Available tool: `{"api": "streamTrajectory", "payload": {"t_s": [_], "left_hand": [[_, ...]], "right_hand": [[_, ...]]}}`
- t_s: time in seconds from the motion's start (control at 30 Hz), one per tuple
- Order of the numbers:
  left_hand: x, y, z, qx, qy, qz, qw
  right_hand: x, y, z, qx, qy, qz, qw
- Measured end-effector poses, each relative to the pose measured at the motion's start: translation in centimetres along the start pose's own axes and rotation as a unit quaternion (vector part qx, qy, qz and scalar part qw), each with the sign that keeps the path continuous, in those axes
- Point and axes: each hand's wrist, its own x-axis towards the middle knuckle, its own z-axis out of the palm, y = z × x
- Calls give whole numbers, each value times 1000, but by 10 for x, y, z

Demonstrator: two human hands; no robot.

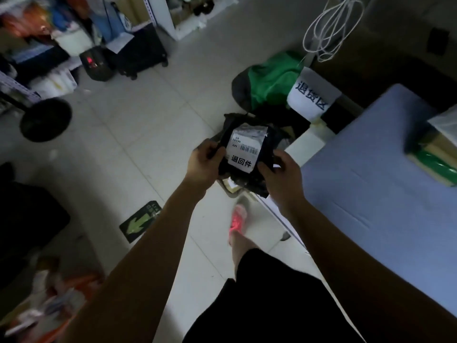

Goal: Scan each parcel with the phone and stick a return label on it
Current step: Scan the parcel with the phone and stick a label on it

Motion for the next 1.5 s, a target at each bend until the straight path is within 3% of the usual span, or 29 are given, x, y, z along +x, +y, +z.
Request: {"api": "streamTrajectory", "payload": {"t_s": [0.2,0.4,0.57,0.73,1.03,1.13,1.23,1.4,1.5], "left_hand": [[159,22,-7,96,-34,-7,995],[282,26,14,150,-141,4,979],[371,-12,47,186,-239,26,953],[438,-72,86,256,-336,41,905],[473,-204,153,324,-430,53,841],[473,-223,159,322,-419,56,847],[473,-229,160,318,-413,58,851],[469,-203,147,281,-430,-13,858],[463,-157,133,370,-425,38,825]], "right_hand": [[127,-20,63,59,27,53,996],[221,-23,92,42,98,110,988],[279,13,116,32,170,168,971],[322,78,142,48,224,244,942],[346,214,163,43,273,311,910],[344,236,165,49,284,312,905],[343,243,167,59,279,308,908],[334,221,163,-2,266,308,913],[319,192,151,-77,250,311,914]]}}
